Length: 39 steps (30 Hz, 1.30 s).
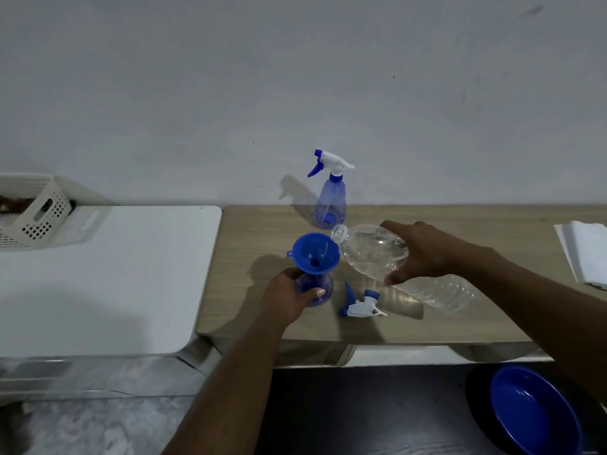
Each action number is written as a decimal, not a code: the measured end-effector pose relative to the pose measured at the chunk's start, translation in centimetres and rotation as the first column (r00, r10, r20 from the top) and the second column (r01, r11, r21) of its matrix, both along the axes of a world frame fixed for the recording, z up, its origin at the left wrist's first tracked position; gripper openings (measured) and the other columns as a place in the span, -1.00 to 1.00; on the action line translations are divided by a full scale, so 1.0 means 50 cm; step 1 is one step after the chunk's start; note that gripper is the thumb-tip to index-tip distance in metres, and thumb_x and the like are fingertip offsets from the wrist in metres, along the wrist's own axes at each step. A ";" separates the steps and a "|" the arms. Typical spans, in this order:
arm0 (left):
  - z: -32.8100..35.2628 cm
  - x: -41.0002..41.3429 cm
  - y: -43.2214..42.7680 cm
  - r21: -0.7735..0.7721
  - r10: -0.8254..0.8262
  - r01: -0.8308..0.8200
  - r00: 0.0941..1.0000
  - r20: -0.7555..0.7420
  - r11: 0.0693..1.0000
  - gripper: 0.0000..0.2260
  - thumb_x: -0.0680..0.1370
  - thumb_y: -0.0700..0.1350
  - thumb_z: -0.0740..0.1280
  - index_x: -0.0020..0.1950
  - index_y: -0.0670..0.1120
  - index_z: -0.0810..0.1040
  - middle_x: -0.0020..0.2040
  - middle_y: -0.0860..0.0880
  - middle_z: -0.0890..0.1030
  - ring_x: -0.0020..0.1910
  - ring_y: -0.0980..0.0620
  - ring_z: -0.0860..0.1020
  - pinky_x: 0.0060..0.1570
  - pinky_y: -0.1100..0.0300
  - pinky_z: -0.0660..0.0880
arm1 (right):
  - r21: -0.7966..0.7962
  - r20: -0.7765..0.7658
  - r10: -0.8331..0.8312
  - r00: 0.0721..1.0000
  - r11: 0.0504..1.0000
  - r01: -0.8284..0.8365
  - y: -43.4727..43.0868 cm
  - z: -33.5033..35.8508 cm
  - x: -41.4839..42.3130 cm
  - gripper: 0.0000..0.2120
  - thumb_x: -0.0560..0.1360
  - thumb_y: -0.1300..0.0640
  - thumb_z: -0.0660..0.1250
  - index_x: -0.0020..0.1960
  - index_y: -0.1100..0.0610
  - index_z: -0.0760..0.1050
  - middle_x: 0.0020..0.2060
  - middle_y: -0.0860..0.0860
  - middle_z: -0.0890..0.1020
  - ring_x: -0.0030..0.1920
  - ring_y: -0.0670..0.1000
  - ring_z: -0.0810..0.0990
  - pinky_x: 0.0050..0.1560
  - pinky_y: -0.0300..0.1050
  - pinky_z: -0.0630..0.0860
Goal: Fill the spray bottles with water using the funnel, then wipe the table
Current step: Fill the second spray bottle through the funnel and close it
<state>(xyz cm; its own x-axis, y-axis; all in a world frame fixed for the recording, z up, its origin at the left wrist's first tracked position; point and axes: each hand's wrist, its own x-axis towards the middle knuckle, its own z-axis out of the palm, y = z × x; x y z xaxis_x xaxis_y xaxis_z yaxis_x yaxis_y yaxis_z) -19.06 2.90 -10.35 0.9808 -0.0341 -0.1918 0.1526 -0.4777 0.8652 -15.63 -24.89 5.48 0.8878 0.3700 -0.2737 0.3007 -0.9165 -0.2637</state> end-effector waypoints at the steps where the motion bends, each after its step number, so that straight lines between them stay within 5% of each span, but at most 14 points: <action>1: -0.001 0.000 0.000 -0.002 -0.001 0.001 1.000 -0.002 1.000 -0.60 0.35 0.05 0.59 0.14 0.16 0.59 0.03 0.17 0.67 0.02 0.14 0.63 0.11 0.08 0.57 | -0.022 -0.002 0.000 1.000 1.000 -0.001 0.002 0.001 0.001 0.02 0.20 -0.24 0.62 0.51 -0.05 0.20 0.21 0.11 0.60 0.19 0.15 0.53 0.13 0.03 0.51; 10: 0.003 0.001 -0.002 -0.010 0.001 -0.001 1.000 -0.004 1.000 -0.57 0.37 0.04 0.59 0.18 0.16 0.57 0.06 0.14 0.67 0.04 0.09 0.63 0.16 -0.03 0.57 | -0.163 -0.017 0.026 1.000 0.986 -0.028 0.011 0.016 0.009 0.00 0.27 -0.23 0.58 0.54 -0.06 0.14 0.15 0.08 0.60 0.04 0.02 0.37 -0.02 -0.08 0.37; 16: 0.000 -0.001 0.000 -0.008 0.008 -0.008 1.000 -0.005 1.000 -0.55 0.36 0.05 0.58 0.22 0.14 0.58 0.06 0.14 0.67 0.04 0.09 0.64 0.14 -0.04 0.58 | -0.254 -0.003 0.064 0.998 0.965 -0.062 0.013 0.016 0.017 0.00 0.26 -0.27 0.55 0.55 -0.07 0.14 0.14 0.06 0.61 0.17 0.09 0.46 0.01 -0.06 0.41; 28: 0.017 -0.007 0.000 -0.002 -0.010 0.010 1.000 0.017 1.000 -0.62 0.41 -0.06 0.58 0.15 0.15 0.54 -0.09 0.28 0.58 -0.11 0.25 0.57 -0.11 0.37 0.41 | -0.308 0.013 0.103 0.995 0.947 -0.094 0.028 0.029 0.026 -0.03 0.28 -0.27 0.54 0.53 -0.09 0.12 0.16 0.03 0.60 0.18 0.07 0.45 0.00 -0.08 0.40; 39: 0.010 -0.004 0.000 0.006 0.000 -0.001 1.000 0.024 1.000 -0.59 0.37 -0.01 0.60 0.17 0.15 0.58 -0.03 0.21 0.64 -0.03 0.17 0.61 0.02 0.21 0.51 | -0.304 0.009 0.109 0.994 0.947 -0.101 0.035 0.049 0.027 -0.06 0.28 -0.24 0.56 0.51 -0.08 0.17 0.04 -0.01 0.58 0.19 0.07 0.44 -0.03 -0.10 0.34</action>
<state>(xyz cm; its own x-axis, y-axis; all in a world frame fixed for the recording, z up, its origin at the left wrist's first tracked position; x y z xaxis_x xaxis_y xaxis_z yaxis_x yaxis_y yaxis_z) -19.27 2.88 -9.83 0.9852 -0.0323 -0.1682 0.1319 -0.4832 0.8655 -14.30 -23.12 7.94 0.8565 0.3643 -0.3656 0.4022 -0.9150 0.0305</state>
